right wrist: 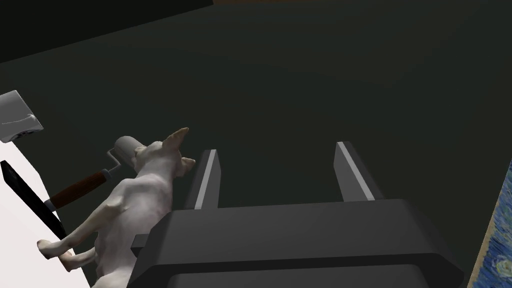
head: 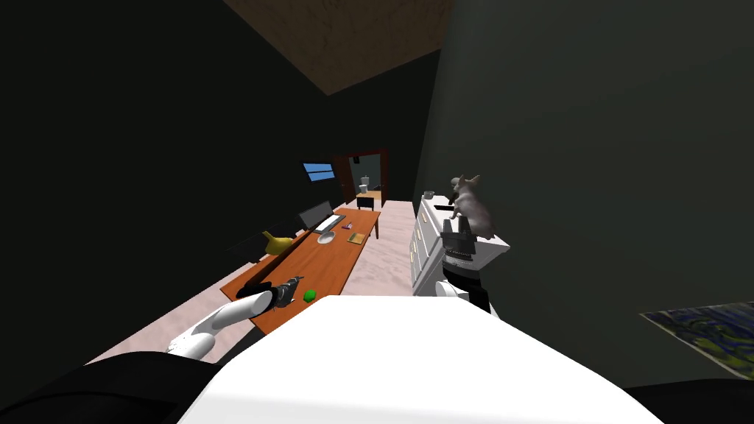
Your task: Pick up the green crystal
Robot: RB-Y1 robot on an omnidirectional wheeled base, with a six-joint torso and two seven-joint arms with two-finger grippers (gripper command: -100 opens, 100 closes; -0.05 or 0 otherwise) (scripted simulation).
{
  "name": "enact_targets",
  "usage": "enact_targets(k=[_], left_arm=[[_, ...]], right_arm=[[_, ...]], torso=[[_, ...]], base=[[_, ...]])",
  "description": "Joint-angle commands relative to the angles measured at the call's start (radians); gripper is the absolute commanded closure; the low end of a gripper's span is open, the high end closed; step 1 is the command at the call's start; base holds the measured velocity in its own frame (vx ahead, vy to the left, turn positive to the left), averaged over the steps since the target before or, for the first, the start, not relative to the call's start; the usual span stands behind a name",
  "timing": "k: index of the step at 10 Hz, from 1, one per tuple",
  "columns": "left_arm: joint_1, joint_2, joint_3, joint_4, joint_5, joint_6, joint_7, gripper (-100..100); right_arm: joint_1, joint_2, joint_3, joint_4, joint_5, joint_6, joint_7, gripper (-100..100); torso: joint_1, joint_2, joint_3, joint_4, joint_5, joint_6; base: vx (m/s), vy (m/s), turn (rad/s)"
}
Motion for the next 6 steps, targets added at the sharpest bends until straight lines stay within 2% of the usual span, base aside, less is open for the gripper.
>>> enact_targets(k=[1, 2, 4, 5, 6], left_arm=[[0.005, 0.007, 0.002, 0.046, 0.024, 0.045, -0.010, -100], [0.005, 0.007, 0.002, 0.046, 0.024, 0.045, -0.010, -100], [0.015, 0.008, -0.002, 0.112, 0.069, 0.106, -0.039, -100], [0.015, 0.008, -0.002, 0.130, 0.069, 0.106, -0.039, -100], [0.020, 0.004, -0.005, 0.169, 0.089, 0.133, -0.052, -100]], right_arm=[[0.000, 0.000, 0.000, 0.000, 0.000, 0.000, 0.000, 0], [0.000, 0.000, 0.000, 0.000, 0.000, 0.000, 0.000, 0], [0.000, 0.000, 0.000, 0.000, 0.000, 0.000, 0.000, 0], [0.000, 0.000, 0.000, 0.000, 0.000, 0.000, 0.000, 0], [0.000, 0.000, 0.000, 0.000, 0.000, 0.000, 0.000, 0]], torso=[[0.000, 0.000, 0.000, 0.000, 0.000, 0.000], [-0.001, -0.001, 0.000, 0.000, 0.000, 0.000], [0.000, 0.000, 0.000, 0.000, 0.000, 0.000], [0.000, -0.003, -0.002, -0.001, 0.000, 0.000], [0.001, -0.002, -0.001, -0.001, 0.000, 0.000]], base=[[0.101, -0.020, -0.076], [0.090, -0.014, -0.043], [0.127, -0.006, -0.086], [0.115, 0.006, -0.033], [0.094, -0.014, -0.055]])
